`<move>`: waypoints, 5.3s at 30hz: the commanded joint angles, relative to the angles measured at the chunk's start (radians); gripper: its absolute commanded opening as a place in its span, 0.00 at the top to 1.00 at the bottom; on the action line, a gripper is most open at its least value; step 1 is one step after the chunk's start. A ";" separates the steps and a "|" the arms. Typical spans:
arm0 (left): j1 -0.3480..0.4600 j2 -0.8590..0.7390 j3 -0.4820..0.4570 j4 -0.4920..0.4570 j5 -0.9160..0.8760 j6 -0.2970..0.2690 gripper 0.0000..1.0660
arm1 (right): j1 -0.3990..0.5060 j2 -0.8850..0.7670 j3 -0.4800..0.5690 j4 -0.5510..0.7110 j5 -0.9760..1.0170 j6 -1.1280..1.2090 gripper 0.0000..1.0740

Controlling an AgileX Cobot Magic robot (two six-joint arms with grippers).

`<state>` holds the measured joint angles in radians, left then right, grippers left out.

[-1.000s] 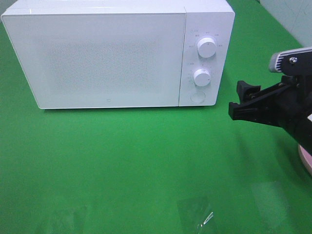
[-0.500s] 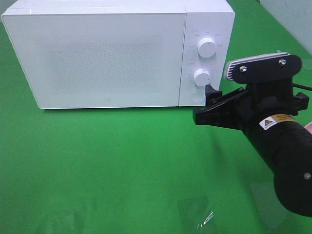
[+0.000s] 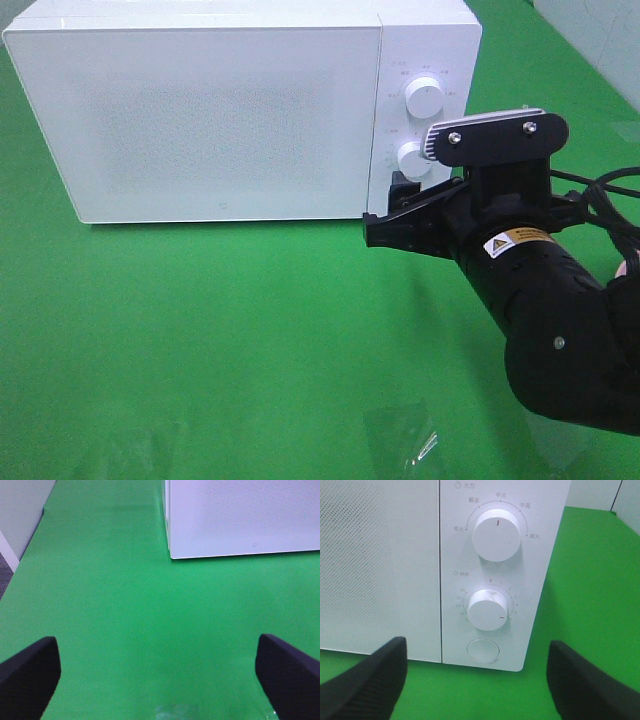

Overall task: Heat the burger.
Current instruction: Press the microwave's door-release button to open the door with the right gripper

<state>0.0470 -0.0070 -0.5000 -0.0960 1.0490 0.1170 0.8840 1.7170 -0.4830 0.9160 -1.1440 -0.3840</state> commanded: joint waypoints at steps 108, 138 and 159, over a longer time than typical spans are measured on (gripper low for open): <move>0.003 -0.017 0.004 -0.009 -0.013 0.000 0.08 | -0.292 0.348 -0.311 -0.226 0.257 1.573 1.00; 0.003 -0.017 0.004 -0.009 -0.013 0.000 0.08 | -0.327 0.434 -0.416 -0.269 0.238 1.574 1.00; 0.003 -0.017 0.004 -0.009 -0.013 0.000 0.08 | -0.327 0.429 -0.462 -0.272 -0.035 1.631 1.00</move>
<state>0.0470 -0.0070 -0.5000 -0.0960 1.0490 0.1190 0.5750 2.1650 -0.8850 0.6880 -0.9480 1.2510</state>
